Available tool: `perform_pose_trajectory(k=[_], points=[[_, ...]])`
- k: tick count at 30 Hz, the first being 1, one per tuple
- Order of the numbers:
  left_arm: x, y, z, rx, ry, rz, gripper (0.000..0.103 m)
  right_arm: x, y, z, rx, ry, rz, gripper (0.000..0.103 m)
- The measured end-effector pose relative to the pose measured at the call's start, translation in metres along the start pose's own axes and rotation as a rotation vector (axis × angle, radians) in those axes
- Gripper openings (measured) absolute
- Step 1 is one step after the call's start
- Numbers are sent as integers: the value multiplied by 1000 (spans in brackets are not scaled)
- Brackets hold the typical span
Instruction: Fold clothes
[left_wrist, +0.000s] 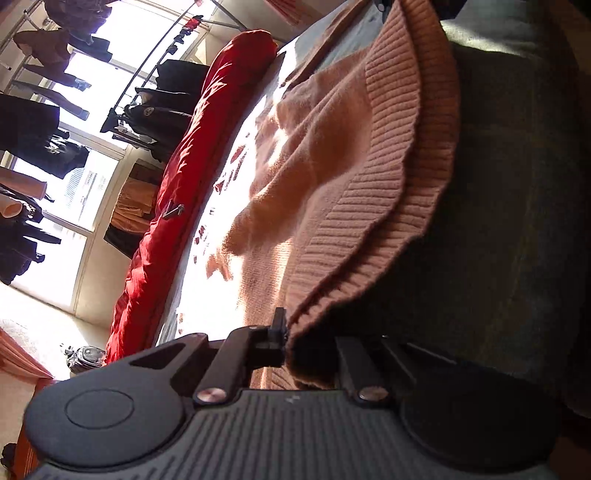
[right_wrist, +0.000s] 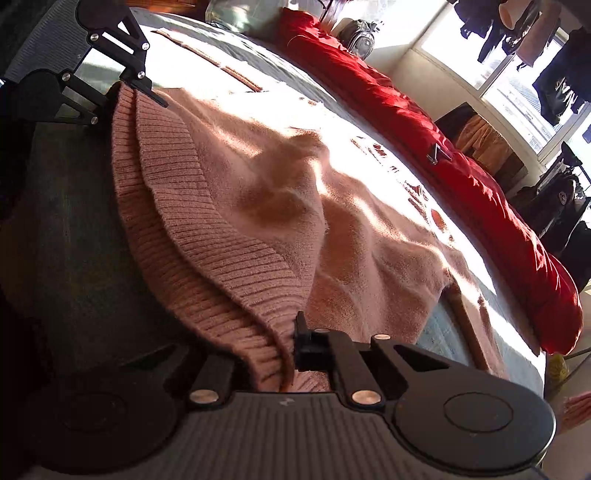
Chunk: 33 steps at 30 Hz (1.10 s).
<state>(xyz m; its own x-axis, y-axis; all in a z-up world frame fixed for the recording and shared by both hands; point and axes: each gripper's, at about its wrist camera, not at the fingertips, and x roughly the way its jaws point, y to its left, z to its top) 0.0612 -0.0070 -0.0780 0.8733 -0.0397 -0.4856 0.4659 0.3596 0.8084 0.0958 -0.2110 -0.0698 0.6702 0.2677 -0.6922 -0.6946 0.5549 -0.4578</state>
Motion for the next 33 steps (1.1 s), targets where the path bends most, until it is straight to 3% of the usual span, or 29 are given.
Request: perform_pose_trajectory(k=[6, 11, 14, 19, 23, 25, 28, 33], points=[[-29, 36, -9, -13, -25, 102, 5, -31, -9, 24, -63, -28, 8, 7], [-62, 48, -17, -10, -51, 117, 5, -63, -13, 48, -101, -38, 50, 7], [-71, 44, -28, -10, -42, 36, 5, -73, -4, 54, -113, 0, 118, 7], [-59, 16, -49, -25, 33, -194, 7, -51, 20, 44, -109, 119, 234, 10], [-61, 3, -65, -48, 90, -285, 10, -34, 36, 28, -102, 212, 346, 17], [-67, 14, -73, -118, 121, -319, 11, -32, 39, 22, -92, 238, 380, 17], [-79, 48, -83, -270, 128, -342, 14, -38, 21, 20, -9, 215, 362, 19], [-76, 121, -97, -587, 71, -269, 14, -51, -39, 19, 257, 88, 302, 34]])
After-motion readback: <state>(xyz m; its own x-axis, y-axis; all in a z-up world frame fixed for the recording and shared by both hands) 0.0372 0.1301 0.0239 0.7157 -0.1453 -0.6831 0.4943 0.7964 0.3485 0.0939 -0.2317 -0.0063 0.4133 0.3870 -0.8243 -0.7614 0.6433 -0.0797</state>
